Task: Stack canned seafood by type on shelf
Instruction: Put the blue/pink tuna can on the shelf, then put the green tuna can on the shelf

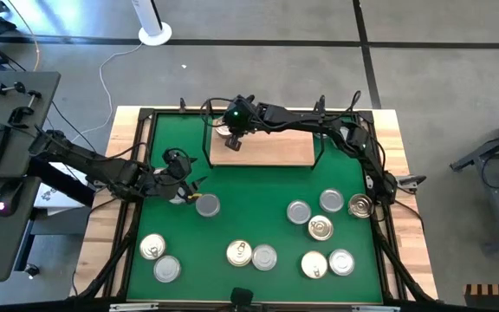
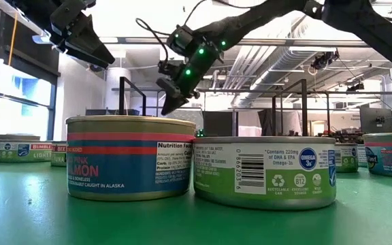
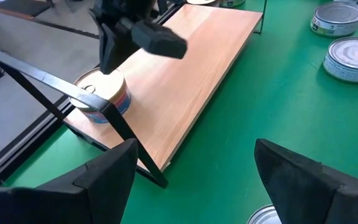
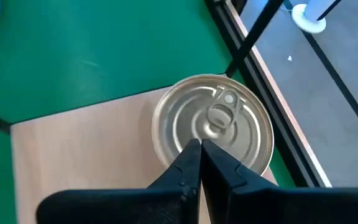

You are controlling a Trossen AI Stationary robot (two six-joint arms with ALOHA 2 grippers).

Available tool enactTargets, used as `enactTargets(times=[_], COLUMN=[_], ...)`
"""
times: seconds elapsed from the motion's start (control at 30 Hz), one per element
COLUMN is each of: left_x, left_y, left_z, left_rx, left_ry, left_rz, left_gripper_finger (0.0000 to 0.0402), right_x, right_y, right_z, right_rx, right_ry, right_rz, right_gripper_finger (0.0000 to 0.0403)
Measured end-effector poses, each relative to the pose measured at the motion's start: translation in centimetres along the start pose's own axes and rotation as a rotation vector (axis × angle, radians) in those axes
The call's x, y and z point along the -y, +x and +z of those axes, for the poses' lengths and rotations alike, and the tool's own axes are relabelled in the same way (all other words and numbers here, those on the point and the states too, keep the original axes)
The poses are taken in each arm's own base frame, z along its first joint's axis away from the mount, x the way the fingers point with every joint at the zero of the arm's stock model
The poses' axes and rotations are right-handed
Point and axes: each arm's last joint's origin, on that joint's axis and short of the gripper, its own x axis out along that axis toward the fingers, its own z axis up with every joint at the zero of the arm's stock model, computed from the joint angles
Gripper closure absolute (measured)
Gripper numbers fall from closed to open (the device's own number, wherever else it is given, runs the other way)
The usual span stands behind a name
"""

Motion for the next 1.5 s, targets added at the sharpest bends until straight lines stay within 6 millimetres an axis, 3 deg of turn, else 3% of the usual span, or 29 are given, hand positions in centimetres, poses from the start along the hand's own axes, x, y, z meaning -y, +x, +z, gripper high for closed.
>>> enactTargets(times=[0.3, 1.03, 1.13, 1.3, 1.4, 1.5], left_x=[0.0, 0.0, 0.0, 0.0, 0.1, 0.3], left_y=[0.0, 0.0, 0.0, 0.0, -0.1, -0.3], left_z=[0.0, 0.0, 0.0, 0.0, 0.0, -0.2], left_rx=[0.000, 0.000, 0.000, 0.000, -0.001, 0.000], left_ry=[0.000, -0.004, -0.004, -0.003, -0.001, 0.008], left_rz=[0.000, 0.000, 0.000, -0.002, -0.008, -0.016], left_gripper_finger=[0.0092, 0.0092, 0.0092, 0.0092, 0.0092, 0.0092], right_x=[1.2, 0.8, 0.8, 1.1, 1.2, 0.8], right_y=[2.4, 2.0, 1.2, -1.3, -3.7, -7.4], right_z=[-1.1, -0.8, -0.5, 1.0, 1.9, 3.0], right_rx=[0.008, 0.007, 0.022, 0.082, 0.102, 0.115], right_ry=[0.045, 0.038, 0.037, 0.014, -0.013, -0.049], right_rz=[0.030, 0.039, 0.057, 0.055, 0.053, 0.055], right_gripper_finger=[0.0401, 0.0399, 0.0378, 0.0297, 0.0255, 0.0242])
